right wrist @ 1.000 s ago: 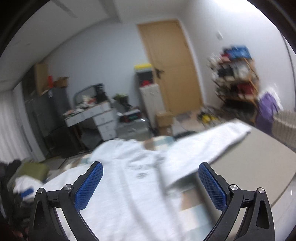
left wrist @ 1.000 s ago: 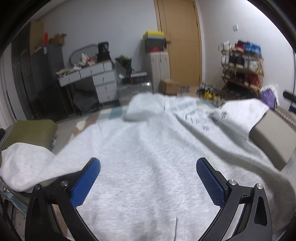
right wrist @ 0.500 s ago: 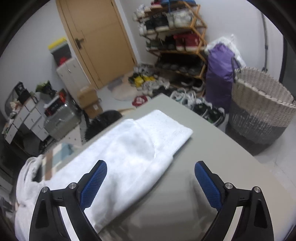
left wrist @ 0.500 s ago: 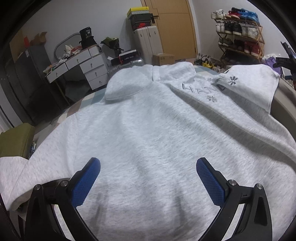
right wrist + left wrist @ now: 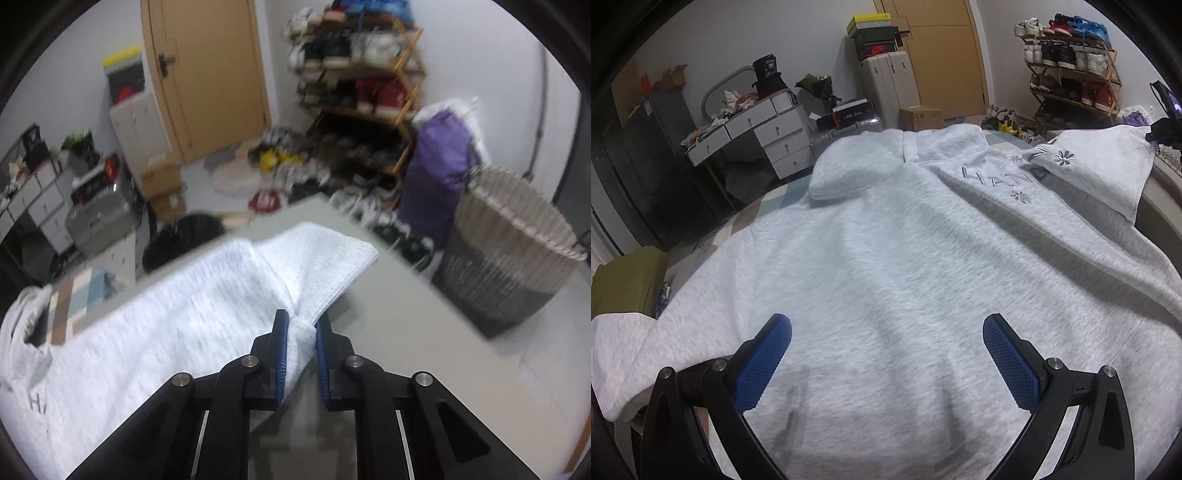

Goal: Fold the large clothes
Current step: 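Lift the sleeve with the right tool and lay it across the hoodie body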

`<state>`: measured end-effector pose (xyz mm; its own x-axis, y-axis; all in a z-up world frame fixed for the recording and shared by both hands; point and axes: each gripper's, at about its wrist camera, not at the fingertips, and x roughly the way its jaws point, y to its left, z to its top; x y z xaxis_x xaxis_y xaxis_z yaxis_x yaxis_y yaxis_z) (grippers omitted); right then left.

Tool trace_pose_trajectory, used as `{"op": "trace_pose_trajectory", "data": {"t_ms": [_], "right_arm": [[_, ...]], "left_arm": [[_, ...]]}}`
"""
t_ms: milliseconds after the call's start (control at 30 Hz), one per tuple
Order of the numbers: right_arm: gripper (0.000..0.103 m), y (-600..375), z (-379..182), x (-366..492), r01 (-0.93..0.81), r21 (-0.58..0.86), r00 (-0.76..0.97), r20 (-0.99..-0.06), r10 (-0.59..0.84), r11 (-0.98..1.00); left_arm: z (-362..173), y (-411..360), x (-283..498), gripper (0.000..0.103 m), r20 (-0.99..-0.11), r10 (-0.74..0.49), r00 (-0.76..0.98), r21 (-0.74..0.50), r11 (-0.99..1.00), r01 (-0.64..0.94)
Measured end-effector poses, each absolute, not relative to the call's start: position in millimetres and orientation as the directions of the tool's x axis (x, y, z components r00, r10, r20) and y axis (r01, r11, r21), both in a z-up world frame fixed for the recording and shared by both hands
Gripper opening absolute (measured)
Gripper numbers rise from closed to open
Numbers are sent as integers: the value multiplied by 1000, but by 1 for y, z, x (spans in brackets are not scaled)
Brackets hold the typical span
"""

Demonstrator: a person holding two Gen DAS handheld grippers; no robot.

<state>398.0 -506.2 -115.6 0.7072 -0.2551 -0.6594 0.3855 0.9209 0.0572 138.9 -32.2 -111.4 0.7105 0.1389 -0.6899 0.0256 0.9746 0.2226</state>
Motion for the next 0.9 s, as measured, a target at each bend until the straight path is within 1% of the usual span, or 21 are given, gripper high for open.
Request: {"op": "trace_pose_trajectory", "data": {"t_ms": [100, 167, 233, 333, 467, 600, 667, 733, 833, 900], "right_arm": [[13, -513, -88, 372, 443, 48, 746, -573, -339, 895], [13, -515, -64, 347, 480, 48, 774, -493, -397, 876], [13, -517, -43, 328, 515, 48, 778, -446, -443, 856], [13, -509, -19, 310, 521, 45, 791, -400, -462, 852], [13, -482, 11, 293, 467, 76, 847, -323, -421, 881], [13, -422, 51, 281, 321, 107, 932, -213, -293, 941], [13, -380, 68, 277, 216, 119, 966, -168, -195, 969], [13, -332, 80, 276, 81, 139, 988, -138, -62, 987], [13, -255, 82, 279, -113, 162, 983, -125, 133, 980], [13, -196, 71, 287, -251, 185, 950, -143, 278, 950]], "left_arm": [[-104, -29, 133, 101, -673, 133, 727, 212, 977, 18], [-101, -25, 129, 101, -664, 130, 736, 204, 979, 11], [-98, -22, 126, 101, -656, 121, 745, 191, 982, 9], [-95, -15, 122, 101, -649, 106, 753, 171, 985, 9], [-91, -6, 115, 101, -633, 98, 768, 153, 988, 0], [-87, 7, 106, 101, -610, 102, 786, 134, 991, -24], [-85, 16, 101, 101, -600, 106, 793, 119, 992, -43], [-85, 27, 97, 101, -593, 107, 798, 97, 993, -61], [-87, 43, 89, 101, -582, 116, 805, 68, 993, -94], [-89, 51, 83, 101, -578, 125, 806, 56, 992, -113]]}}
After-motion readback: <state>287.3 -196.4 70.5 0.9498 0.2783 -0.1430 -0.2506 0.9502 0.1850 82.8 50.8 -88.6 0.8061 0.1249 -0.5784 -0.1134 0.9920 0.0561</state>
